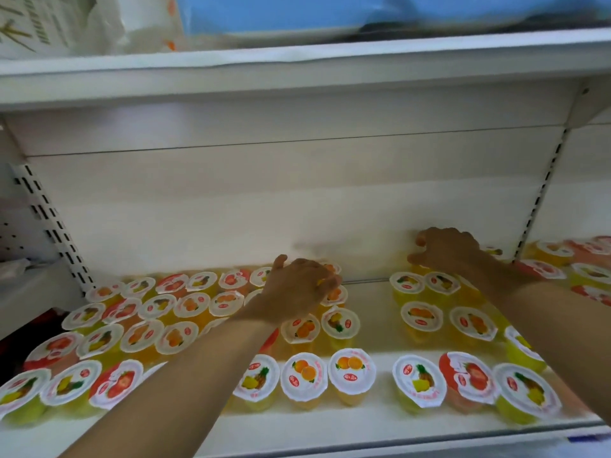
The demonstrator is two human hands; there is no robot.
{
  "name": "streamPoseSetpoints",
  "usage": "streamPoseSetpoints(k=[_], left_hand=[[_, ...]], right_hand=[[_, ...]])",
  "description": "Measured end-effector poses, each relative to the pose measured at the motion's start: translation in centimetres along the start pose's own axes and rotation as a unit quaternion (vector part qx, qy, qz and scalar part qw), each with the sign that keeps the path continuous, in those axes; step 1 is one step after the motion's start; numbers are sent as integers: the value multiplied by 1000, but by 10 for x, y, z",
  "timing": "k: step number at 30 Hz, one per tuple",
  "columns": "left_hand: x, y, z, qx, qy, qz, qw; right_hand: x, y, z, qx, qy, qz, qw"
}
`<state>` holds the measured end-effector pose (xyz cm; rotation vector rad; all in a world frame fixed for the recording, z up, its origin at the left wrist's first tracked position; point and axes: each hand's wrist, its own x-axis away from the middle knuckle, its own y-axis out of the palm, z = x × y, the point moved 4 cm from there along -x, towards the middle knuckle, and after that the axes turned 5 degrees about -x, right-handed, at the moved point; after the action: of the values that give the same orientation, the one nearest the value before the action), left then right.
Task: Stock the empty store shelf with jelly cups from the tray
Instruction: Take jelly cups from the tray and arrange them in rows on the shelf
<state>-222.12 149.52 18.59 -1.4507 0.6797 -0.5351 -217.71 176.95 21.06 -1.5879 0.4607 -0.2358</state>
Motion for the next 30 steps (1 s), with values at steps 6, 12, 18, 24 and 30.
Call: streamPoseSetpoints(k=[6,12,18,24,30], left_hand=[[-2,1,-1,-17,5,5,1000],[-7,3,-4,37,-5,8,999],[-9,3,-2,71,-26,16,997],[-9,1,-2,77,-29,5,997],[6,-11,4,115,-13,54,992]], right_hand=[[-1,2,-1,-77,22,-18,997],[0,7,-45,-115,-57,-22,992],[8,16,-100,-140,-161,-56,975],[6,25,-109,-153,-174,-45,972],[11,24,-94,-196,-183,-52,962]])
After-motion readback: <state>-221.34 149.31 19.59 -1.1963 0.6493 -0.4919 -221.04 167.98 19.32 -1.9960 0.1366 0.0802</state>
